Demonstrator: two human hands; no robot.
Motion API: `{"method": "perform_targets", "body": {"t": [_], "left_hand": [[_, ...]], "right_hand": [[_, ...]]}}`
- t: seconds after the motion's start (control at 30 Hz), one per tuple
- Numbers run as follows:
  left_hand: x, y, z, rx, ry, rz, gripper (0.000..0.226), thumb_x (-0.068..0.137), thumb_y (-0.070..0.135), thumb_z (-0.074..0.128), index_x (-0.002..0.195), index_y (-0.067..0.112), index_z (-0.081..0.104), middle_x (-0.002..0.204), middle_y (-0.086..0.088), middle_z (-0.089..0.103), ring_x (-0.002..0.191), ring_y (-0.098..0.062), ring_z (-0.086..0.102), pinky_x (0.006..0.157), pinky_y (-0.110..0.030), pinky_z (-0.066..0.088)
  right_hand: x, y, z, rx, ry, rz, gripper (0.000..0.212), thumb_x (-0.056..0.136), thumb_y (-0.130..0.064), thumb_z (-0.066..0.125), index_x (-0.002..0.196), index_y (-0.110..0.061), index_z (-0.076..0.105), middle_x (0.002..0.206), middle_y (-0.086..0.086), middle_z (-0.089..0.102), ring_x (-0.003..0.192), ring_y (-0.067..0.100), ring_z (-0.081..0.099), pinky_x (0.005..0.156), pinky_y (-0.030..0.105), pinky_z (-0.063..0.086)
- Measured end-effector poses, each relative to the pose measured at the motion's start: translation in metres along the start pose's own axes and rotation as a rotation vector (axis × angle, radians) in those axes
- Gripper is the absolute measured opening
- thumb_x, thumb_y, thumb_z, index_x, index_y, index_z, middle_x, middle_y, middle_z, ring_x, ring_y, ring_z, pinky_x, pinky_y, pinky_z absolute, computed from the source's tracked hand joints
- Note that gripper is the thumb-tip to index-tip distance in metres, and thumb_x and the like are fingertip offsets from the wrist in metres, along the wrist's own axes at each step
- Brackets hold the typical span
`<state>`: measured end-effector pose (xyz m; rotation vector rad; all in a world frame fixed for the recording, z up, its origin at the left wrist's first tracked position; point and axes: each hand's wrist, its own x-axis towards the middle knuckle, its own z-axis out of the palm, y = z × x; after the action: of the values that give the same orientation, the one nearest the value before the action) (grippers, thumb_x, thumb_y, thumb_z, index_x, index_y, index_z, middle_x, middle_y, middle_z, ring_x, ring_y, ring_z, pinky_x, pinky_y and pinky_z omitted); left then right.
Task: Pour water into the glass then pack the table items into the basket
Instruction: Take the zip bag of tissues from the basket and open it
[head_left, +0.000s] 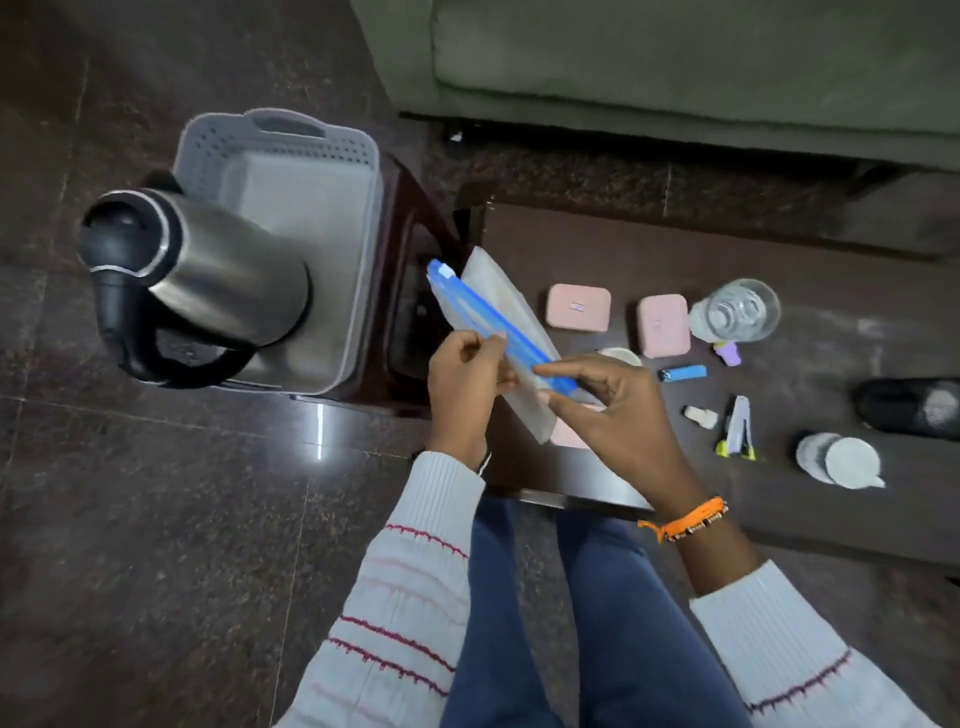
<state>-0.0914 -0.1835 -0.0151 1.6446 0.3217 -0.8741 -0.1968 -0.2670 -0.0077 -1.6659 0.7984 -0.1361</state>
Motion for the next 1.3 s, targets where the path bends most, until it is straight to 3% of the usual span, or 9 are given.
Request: {"method": "perform_targets", "body": {"t": [0.1,0.23,0.37,0.57,0.73,0.87,1.0,1.2,1.3], "left_hand": [[-0.017,-0.022,0.022,0.041,-0.064,0.027,0.017,0.091,0.007,0.055,0.074,0.012,0.053,0.082,-0.008,0.063,0.072,-0.016,0.063,0.062,-0.018,0.054],[-0.039,-0.042,0.052,0.094,-0.153,0.075,0.014,0.091,0.005,0.057,0.078,0.011,0.058,0.079,-0.007,0.065,0.077,-0.019,0.063,0.066,-0.019,0.055],[-0.056,-0.055,0.08,0.182,-0.233,0.095,0.016,0.088,0.003,0.06,0.075,0.012,0.059,0.075,-0.007,0.066,0.074,-0.019,0.063,0.066,-0.019,0.056],[-0.069,-0.063,0.111,0.279,-0.338,0.125,0.019,0.084,0.001,0.065,0.072,0.016,0.063,0.064,0.009,0.069,0.061,-0.005,0.063,0.065,-0.021,0.056],[-0.071,-0.069,0.119,0.388,-0.177,0.13,0.02,0.081,0.007,0.068,0.069,0.02,0.061,0.064,0.007,0.065,0.052,-0.005,0.058,0.062,-0.026,0.055],[-0.071,-0.066,0.12,0.404,0.002,0.169,0.021,0.079,0.004,0.064,0.069,0.022,0.059,0.071,-0.002,0.065,0.06,-0.013,0.058,0.058,-0.024,0.051],[-0.076,-0.058,0.121,0.357,0.026,0.267,0.021,0.078,0.008,0.064,0.071,0.027,0.061,0.068,0.008,0.066,0.055,-0.003,0.058,0.057,-0.016,0.051],[-0.086,-0.047,0.125,0.29,0.041,0.442,0.017,0.071,0.016,0.064,0.069,0.032,0.059,0.061,0.017,0.062,0.056,-0.001,0.056,0.055,-0.014,0.048],[-0.088,-0.048,0.125,0.31,0.07,0.452,0.015,0.071,0.017,0.065,0.068,0.03,0.058,0.063,0.013,0.063,0.055,-0.001,0.057,0.055,-0.014,0.048]], "right_hand": [[-0.021,0.018,-0.033,0.071,-0.04,0.068,0.021,0.075,-0.007,0.074,0.088,-0.023,0.071,0.093,-0.006,0.067,0.089,0.011,0.066,0.086,0.027,0.051],[-0.04,0.034,-0.075,0.009,-0.013,0.048,0.015,0.076,-0.009,0.073,0.083,-0.021,0.068,0.101,-0.005,0.054,0.098,-0.008,0.053,0.087,0.008,0.042],[-0.044,0.039,-0.107,-0.177,0.18,-0.083,0.009,0.078,-0.01,0.071,0.084,-0.016,0.068,0.098,0.0,0.056,0.101,0.013,0.053,0.093,0.022,0.038],[-0.034,0.045,-0.133,-0.047,0.095,0.056,0.02,0.079,-0.001,0.066,0.088,-0.016,0.057,0.084,-0.018,0.057,0.072,0.006,0.061,0.069,0.015,0.048],[-0.035,0.049,-0.146,-0.251,0.132,0.017,0.027,0.072,0.005,0.055,0.081,-0.019,0.044,0.08,-0.001,0.052,0.058,0.018,0.049,0.052,0.015,0.034],[-0.036,0.047,-0.153,-0.577,0.167,-0.034,0.023,0.07,0.006,0.051,0.085,-0.011,0.055,0.092,0.007,0.047,0.06,0.023,0.045,0.052,0.026,0.029],[-0.041,0.045,-0.154,-0.798,0.208,0.003,0.022,0.074,0.004,0.053,0.091,-0.005,0.064,0.1,0.016,0.049,0.068,0.028,0.045,0.05,0.029,0.03],[-0.044,0.04,-0.156,-0.795,0.259,0.079,0.026,0.083,0.0,0.046,0.104,-0.005,0.06,0.109,0.016,0.049,0.093,0.032,0.049,0.069,0.033,0.037],[-0.042,0.035,-0.156,-0.492,0.422,0.198,0.015,0.088,-0.009,0.045,0.102,-0.011,0.046,0.087,-0.007,0.045,0.075,0.024,0.041,0.067,0.03,0.034]]}}
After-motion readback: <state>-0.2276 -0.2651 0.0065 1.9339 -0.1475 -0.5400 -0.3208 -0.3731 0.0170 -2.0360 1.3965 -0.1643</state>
